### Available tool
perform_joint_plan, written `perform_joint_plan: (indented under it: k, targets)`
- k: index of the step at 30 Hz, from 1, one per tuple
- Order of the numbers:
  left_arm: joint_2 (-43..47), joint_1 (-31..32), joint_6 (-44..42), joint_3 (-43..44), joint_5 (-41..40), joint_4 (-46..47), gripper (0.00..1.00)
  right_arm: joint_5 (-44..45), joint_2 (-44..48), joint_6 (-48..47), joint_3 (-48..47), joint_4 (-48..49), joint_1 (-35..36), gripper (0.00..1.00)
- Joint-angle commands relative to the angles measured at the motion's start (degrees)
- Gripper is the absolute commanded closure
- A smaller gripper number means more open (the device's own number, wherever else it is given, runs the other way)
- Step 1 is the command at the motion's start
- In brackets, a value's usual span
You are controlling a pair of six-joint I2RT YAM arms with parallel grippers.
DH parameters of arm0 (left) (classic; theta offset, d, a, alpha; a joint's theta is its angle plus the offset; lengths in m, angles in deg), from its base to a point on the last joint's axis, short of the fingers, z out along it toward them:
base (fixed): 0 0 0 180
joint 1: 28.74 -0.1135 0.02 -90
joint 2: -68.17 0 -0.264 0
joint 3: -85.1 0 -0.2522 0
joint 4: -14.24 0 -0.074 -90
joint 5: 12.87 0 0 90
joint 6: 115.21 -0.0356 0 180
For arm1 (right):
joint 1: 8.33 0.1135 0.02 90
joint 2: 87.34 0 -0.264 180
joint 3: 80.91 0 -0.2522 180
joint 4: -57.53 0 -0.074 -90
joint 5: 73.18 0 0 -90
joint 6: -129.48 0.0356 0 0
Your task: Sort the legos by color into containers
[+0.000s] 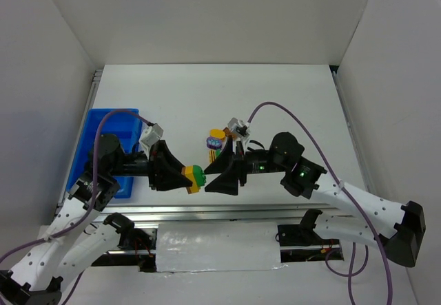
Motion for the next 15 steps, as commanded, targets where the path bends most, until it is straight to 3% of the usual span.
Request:
perform_joint_plan:
  k: [1, 4, 15]
  targets:
    - [-0.43, 0.15, -0.88, 0.15, 1.48, 2.59, 1.00, -1.25, -1.06, 0.64, -2.62, 4.52, 0.88, 0.20]
    - [-0.43, 0.15, 0.00, -0.37, 2.09, 3.64, 1.00, -0.12, -2.90, 0.47, -3.05, 5.22, 2.29, 0.22]
    - [-0.34, 0.15, 0.35, -0.90, 2.89, 4.00, 1.00, 1.13, -6.60, -0.15, -5.69, 7.16, 2.99, 0.44]
